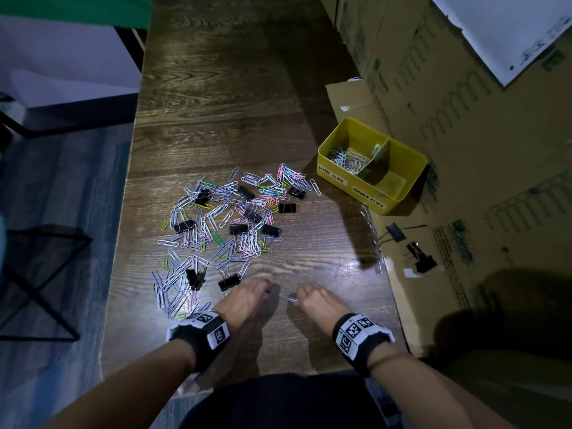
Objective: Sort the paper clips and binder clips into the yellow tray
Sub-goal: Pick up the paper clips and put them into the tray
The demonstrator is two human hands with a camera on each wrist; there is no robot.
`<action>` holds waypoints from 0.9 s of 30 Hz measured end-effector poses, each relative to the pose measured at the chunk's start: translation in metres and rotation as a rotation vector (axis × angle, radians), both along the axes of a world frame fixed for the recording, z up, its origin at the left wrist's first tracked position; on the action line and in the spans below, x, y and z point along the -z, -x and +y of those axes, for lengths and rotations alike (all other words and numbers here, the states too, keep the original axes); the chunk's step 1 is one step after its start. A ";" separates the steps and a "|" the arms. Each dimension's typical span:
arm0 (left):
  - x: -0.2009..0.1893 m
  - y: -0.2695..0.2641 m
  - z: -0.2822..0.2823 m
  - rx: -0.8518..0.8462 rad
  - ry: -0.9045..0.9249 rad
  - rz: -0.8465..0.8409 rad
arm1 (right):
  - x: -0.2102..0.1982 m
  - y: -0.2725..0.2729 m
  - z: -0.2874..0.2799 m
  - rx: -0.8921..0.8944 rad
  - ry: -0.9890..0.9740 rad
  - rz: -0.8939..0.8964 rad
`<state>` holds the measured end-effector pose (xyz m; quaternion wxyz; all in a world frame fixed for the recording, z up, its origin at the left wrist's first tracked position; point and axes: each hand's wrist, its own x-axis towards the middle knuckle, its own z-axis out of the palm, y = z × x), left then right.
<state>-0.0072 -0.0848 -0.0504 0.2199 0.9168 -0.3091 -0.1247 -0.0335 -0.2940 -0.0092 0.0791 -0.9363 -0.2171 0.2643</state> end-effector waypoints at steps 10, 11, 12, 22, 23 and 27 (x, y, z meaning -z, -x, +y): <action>-0.068 -0.049 -0.011 -0.754 0.698 0.820 | -0.014 -0.010 -0.006 0.373 -0.211 0.148; -0.082 -0.060 -0.012 -0.752 0.746 0.832 | -0.016 -0.012 -0.011 0.449 -0.282 0.152; -0.094 -0.074 -0.014 -0.748 0.780 0.842 | -0.020 -0.017 -0.016 0.514 -0.342 0.147; -0.148 -0.227 -0.149 -0.430 0.637 0.536 | -0.086 -0.095 -0.083 0.861 -0.723 -0.242; -0.147 -0.239 -0.168 -0.386 0.546 0.444 | -0.088 -0.111 -0.092 0.898 -0.766 -0.307; -0.133 -0.260 -0.208 -0.160 0.158 0.139 | -0.095 -0.170 -0.111 1.046 -0.869 -0.333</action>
